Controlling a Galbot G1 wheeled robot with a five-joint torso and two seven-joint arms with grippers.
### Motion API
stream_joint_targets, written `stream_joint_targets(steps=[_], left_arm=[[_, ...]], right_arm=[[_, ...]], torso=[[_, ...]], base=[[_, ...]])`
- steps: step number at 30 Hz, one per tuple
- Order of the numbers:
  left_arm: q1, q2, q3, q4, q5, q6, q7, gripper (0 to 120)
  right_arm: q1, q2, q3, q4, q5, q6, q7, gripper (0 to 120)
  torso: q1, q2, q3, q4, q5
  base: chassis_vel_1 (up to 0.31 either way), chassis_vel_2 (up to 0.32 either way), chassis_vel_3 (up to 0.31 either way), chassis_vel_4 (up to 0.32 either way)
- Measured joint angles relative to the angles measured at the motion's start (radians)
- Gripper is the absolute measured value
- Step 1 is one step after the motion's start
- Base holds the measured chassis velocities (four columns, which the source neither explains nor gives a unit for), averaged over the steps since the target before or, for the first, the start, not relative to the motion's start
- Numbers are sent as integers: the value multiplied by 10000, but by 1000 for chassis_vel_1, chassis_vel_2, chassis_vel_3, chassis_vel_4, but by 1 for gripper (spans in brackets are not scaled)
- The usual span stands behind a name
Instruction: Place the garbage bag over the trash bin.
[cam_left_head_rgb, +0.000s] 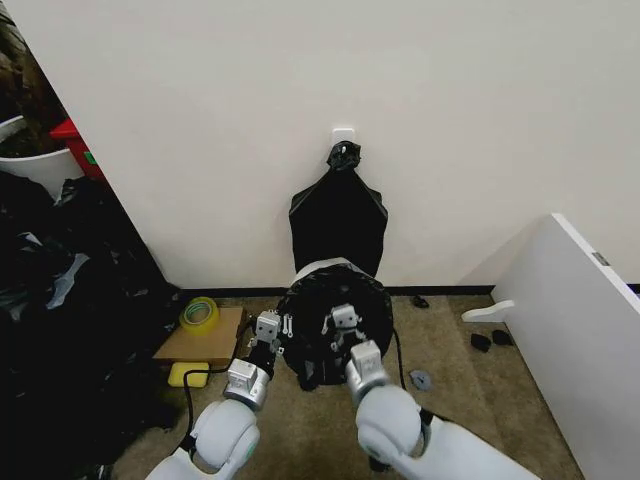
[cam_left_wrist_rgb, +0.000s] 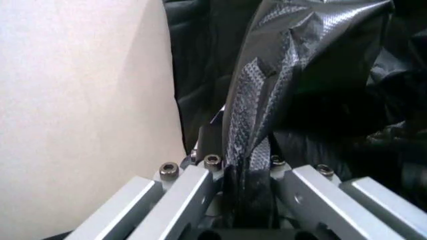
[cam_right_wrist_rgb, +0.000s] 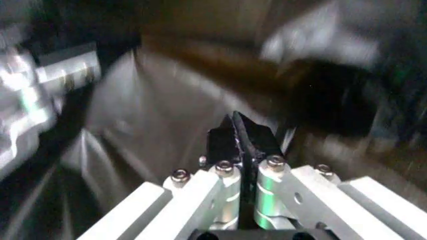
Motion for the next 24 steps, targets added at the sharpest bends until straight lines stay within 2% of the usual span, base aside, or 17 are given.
stream_joint_targets(steps=[4,9,17,21,24], left_arm=[[87,87,-4,-168,67,-165,100,1],[289,221,-136,-447,119,-270,198,1],[466,225,-220,-566,354,-294,257,1],[500,222,-231,-598,380,-296,281,1],[535,219,-262,-618,400,-312,295,1]], right_arm=[[476,292,-61,-402,744,-823,728,0],[1213,697,22,-1643,638,-1144,974,0],[1910,1197,65,-2798,871,-1290,1103,0],[2076,1313,130,-2903,1522,-1390,1096,0],[2062,1306,197,-2867,1471,-1229,946,0]], torso=[[0,0,0,3,1],[0,0,0,2,3],[0,0,1,2,0],[0,0,1,3,1],[1,0,1,2,1]], base=[[0,0,0,0],[0,0,0,0],[0,0,0,0],[0,0,0,0],[0,0,0,0]])
